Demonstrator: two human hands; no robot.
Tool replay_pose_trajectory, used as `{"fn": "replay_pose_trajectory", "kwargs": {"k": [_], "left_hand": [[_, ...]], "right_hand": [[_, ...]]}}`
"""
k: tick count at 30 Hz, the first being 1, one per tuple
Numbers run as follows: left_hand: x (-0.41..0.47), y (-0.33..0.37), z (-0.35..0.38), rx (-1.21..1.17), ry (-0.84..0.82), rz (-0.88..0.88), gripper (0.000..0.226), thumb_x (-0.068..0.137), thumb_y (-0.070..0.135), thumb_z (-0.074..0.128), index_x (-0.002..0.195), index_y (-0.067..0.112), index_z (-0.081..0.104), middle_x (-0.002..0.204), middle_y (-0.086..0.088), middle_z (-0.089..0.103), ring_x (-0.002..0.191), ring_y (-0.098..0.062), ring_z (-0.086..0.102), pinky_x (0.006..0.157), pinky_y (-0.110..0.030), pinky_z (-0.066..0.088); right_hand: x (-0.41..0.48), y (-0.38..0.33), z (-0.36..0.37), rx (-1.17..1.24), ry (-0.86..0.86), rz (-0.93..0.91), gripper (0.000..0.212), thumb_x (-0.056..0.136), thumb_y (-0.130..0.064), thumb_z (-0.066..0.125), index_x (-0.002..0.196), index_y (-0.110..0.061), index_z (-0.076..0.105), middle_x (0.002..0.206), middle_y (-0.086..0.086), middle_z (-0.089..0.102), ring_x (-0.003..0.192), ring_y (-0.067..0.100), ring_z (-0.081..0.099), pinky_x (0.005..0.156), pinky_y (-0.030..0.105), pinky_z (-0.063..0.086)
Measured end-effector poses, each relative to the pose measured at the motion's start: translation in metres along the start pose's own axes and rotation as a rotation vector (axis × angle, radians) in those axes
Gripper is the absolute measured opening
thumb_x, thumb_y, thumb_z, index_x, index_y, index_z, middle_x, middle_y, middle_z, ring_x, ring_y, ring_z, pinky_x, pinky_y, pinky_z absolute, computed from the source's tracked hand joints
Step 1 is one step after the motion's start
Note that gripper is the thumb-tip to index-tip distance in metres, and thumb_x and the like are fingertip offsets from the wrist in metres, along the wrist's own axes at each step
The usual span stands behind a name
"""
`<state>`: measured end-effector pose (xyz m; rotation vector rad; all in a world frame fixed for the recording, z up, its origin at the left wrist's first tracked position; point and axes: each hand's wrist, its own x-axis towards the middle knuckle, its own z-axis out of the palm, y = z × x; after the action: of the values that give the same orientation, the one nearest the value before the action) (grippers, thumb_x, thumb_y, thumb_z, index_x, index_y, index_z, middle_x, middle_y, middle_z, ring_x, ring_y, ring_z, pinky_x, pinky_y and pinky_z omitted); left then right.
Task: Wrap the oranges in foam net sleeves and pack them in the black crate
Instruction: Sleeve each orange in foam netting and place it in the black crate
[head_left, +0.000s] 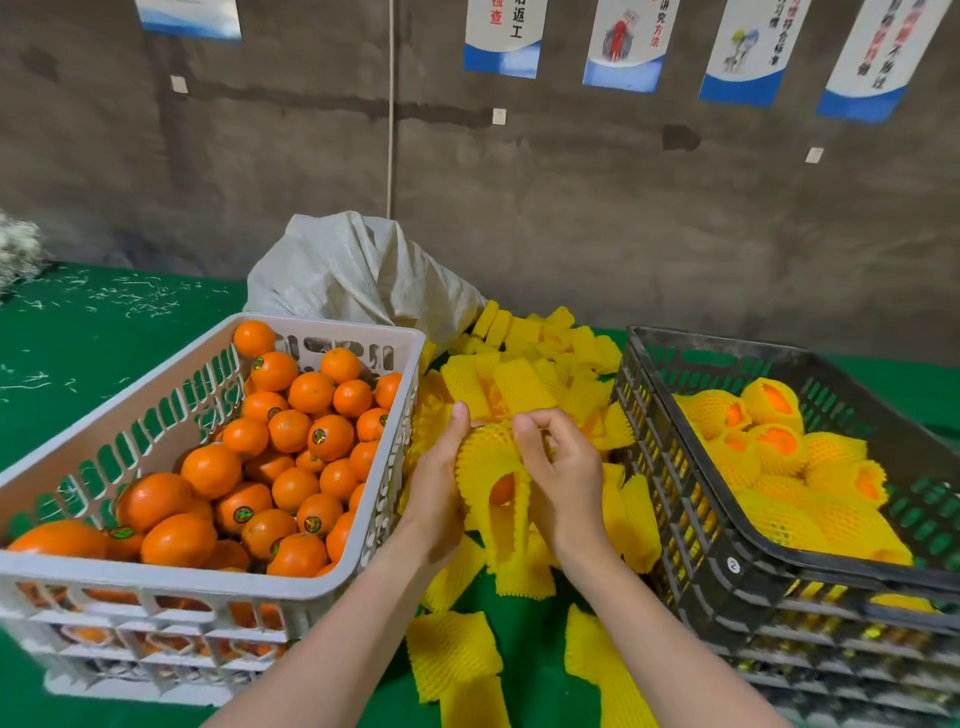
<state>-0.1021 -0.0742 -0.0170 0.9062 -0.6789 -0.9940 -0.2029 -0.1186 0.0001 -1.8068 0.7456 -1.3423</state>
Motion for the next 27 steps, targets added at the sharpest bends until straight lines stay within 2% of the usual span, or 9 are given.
{"fn": "replay_pose_trajectory", "kwargs": {"k": [2,5,10,13,16,19,23,25,27], "left_hand": [[0.002,0.000,-0.002,-0.012,-0.073,-0.054,0.054,0.073,0.065,0.055,0.089,0.019,0.077,0.091,-0.007,0.074,0.088,-0.021,0.070,0.075,-0.034,0.053],[0.001,0.001,-0.002,-0.020,-0.097,-0.148,0.060,0.062,0.073,0.063,0.098,0.026,0.077,0.106,-0.007,0.072,0.101,-0.022,0.068,0.078,-0.035,0.055],[-0.002,0.004,-0.005,-0.071,-0.259,-0.201,0.067,0.048,0.066,0.082,0.100,0.024,0.076,0.110,-0.007,0.071,0.102,-0.020,0.068,0.075,-0.029,0.056],[-0.003,0.003,-0.008,-0.109,-0.287,-0.200,0.053,0.057,0.053,0.084,0.099,0.022,0.077,0.105,-0.008,0.072,0.096,-0.021,0.069,0.075,-0.031,0.056],[-0.004,0.005,-0.005,-0.237,-0.223,-0.238,0.025,0.075,0.040,0.069,0.083,0.019,0.079,0.088,-0.007,0.074,0.080,-0.020,0.072,0.066,-0.032,0.056],[0.001,0.009,0.005,-0.306,-0.167,-0.277,0.027,0.065,0.042,0.071,0.073,0.017,0.078,0.079,-0.009,0.072,0.069,-0.022,0.070,0.060,-0.033,0.056],[0.007,0.015,0.014,-0.215,-0.131,-0.251,0.026,0.059,0.047,0.071,0.065,0.022,0.076,0.074,-0.005,0.072,0.063,-0.020,0.070,0.054,-0.030,0.054],[0.008,0.016,0.014,-0.186,-0.125,-0.248,0.030,0.062,0.047,0.070,0.076,0.022,0.078,0.082,-0.005,0.074,0.072,-0.021,0.072,0.060,-0.034,0.056],[0.011,0.018,0.013,-0.098,-0.046,-0.224,0.051,0.059,0.050,0.074,0.101,0.021,0.071,0.098,-0.009,0.073,0.089,-0.028,0.070,0.071,-0.042,0.057]], "right_hand": [[0.007,-0.003,-0.005,0.087,-0.049,0.087,0.021,0.092,-0.018,0.056,0.071,-0.016,0.057,0.065,-0.003,0.054,0.064,0.005,0.047,0.060,0.026,0.038],[0.012,-0.004,-0.010,0.229,-0.105,0.209,0.024,0.091,-0.018,0.055,0.069,-0.008,0.055,0.070,0.012,0.050,0.070,0.020,0.045,0.063,0.034,0.037],[0.011,-0.003,-0.014,0.341,-0.171,0.266,0.024,0.093,-0.017,0.050,0.080,0.002,0.055,0.075,0.015,0.048,0.074,0.024,0.043,0.066,0.038,0.035],[0.012,-0.001,-0.015,0.329,-0.190,0.241,0.026,0.092,-0.018,0.053,0.073,0.000,0.055,0.069,0.012,0.051,0.069,0.023,0.046,0.063,0.037,0.037],[0.014,0.002,-0.015,0.237,-0.162,0.150,0.029,0.091,-0.020,0.056,0.064,-0.009,0.054,0.060,0.002,0.052,0.062,0.016,0.048,0.057,0.030,0.039],[0.017,0.011,-0.012,0.234,-0.074,0.151,0.034,0.091,-0.014,0.055,0.058,-0.012,0.051,0.052,-0.009,0.050,0.054,0.005,0.045,0.053,0.022,0.039],[0.019,0.010,-0.007,0.416,-0.033,0.309,0.024,0.090,-0.013,0.053,0.066,-0.012,0.049,0.062,0.004,0.045,0.064,0.011,0.040,0.056,0.027,0.035],[0.018,0.008,-0.013,0.461,-0.106,0.367,0.018,0.085,-0.024,0.058,0.071,-0.012,0.059,0.072,0.007,0.058,0.071,0.007,0.049,0.058,0.033,0.045],[0.021,0.005,-0.025,0.547,-0.267,0.544,0.025,0.081,-0.046,0.059,0.080,-0.022,0.066,0.079,0.004,0.071,0.072,0.007,0.062,0.063,0.035,0.053]]}}
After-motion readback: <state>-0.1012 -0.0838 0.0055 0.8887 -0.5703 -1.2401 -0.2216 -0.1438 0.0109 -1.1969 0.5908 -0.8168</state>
